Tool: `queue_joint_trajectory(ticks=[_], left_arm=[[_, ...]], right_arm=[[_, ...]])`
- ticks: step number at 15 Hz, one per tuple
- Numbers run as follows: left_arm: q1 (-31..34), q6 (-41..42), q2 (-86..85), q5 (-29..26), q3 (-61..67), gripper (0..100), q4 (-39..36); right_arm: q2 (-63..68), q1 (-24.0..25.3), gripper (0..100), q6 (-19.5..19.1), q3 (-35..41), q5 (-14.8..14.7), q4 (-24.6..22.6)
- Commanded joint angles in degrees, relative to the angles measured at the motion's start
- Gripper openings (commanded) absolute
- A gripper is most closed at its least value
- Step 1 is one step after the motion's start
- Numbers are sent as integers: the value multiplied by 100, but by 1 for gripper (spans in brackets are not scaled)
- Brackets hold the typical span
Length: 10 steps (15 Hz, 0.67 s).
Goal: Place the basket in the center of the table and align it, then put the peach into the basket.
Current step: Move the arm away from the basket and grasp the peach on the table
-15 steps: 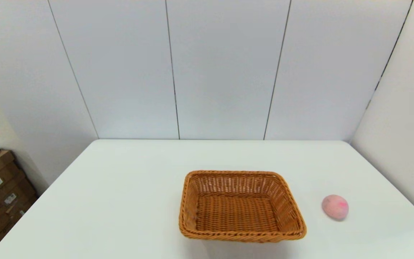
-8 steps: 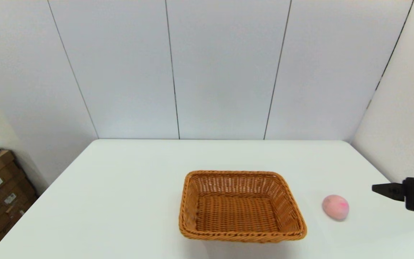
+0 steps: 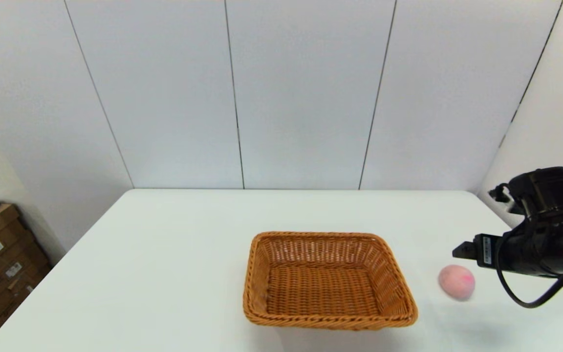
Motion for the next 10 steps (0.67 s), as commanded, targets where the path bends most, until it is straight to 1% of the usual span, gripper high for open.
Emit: queue_joint_trajectory(ticks=[1, 2, 4, 7, 8, 10], left_arm=[[0, -8, -1, 3, 0, 100, 2], [0, -8, 7, 3, 0, 100, 2], [0, -8, -1, 3, 0, 100, 2], [0, 1, -1, 3, 0, 100, 2], [0, -8, 7, 3, 0, 100, 2], [0, -8, -1, 3, 0, 100, 2]], right_arm=[[818, -67, 100, 44, -148, -28, -42], [1046, -58, 100, 44, -148, -36, -358], [1415, -67, 100, 53, -140, -36, -771], [1705, -75, 100, 53, -157, -36, -850], [1855, -75, 0, 53, -157, -36, -850], [1995, -137, 0, 70, -228, -45, -841]])
